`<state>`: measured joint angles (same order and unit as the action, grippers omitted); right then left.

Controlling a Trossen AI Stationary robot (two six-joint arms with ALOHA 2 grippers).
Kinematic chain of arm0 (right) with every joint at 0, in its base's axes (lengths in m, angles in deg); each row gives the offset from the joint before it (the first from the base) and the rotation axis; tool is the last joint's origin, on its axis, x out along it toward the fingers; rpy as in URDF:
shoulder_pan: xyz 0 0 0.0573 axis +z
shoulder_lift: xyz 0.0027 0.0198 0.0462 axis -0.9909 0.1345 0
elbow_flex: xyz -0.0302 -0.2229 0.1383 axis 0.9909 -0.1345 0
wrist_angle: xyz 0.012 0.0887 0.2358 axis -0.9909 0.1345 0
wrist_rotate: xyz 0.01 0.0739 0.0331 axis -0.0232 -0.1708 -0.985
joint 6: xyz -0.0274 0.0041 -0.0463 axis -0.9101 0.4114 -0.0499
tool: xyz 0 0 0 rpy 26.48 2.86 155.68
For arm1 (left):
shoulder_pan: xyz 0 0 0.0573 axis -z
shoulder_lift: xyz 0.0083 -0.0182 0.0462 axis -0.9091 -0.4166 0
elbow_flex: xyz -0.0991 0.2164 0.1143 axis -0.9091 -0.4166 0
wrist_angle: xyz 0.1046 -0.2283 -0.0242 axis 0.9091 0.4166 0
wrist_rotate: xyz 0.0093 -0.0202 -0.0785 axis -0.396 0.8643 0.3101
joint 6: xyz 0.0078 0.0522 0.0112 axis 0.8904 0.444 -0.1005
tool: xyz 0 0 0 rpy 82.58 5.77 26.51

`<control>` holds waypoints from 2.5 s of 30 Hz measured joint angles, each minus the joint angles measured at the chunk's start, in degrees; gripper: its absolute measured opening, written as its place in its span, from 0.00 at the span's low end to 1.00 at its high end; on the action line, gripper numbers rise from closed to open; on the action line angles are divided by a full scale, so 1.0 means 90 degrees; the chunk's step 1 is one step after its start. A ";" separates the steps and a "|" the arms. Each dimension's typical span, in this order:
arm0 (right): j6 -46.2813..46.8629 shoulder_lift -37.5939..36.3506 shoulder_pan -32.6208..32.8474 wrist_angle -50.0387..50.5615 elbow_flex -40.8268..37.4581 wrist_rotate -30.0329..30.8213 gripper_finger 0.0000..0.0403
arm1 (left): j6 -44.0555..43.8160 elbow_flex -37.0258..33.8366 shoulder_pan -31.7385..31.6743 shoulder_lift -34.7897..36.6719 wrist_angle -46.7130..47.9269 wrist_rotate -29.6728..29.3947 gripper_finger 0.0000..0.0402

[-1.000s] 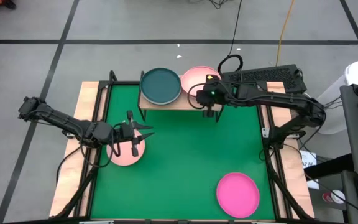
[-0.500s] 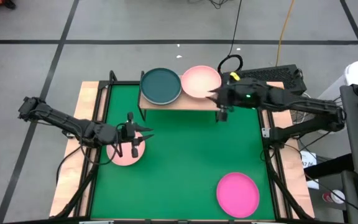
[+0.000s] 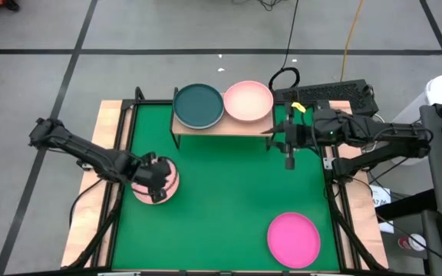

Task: Place and stack plates onto a shelf
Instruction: Stack the light yellow plate on top of the other light yellow plate on the shelf

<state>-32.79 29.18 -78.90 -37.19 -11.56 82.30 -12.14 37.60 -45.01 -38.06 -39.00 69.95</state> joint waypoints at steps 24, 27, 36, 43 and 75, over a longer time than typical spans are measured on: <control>-0.0054 0.0038 0.0394 0.0086 -0.0002 0.0504 0.23 | -0.0922 -0.0096 0.1181 -0.1650 -0.0667 0.0687 0.26; 0.0002 0.0040 0.0394 0.0148 -0.0005 0.0481 0.23 | -0.1019 -0.0096 0.1181 -0.1825 -0.0793 0.0665 0.26; 0.0322 0.0176 0.0390 0.0396 -0.0012 0.0480 0.23 | -0.0796 -0.0096 0.1163 -0.2284 -0.0798 0.0663 0.26; 0.0341 0.0194 0.0390 0.0371 -0.0012 0.0480 0.23 | -0.0533 -0.0096 0.1168 -0.2319 -0.0790 0.0649 0.15; -0.0049 0.0168 0.0390 -0.0712 -0.0010 0.0482 0.23 | 0.9280 0.3877 -0.1264 -0.2314 -0.1267 -0.1771 0.02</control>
<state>-33.23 30.69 -75.40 -43.60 -11.65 86.64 71.38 72.50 -56.38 -58.89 -50.41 54.01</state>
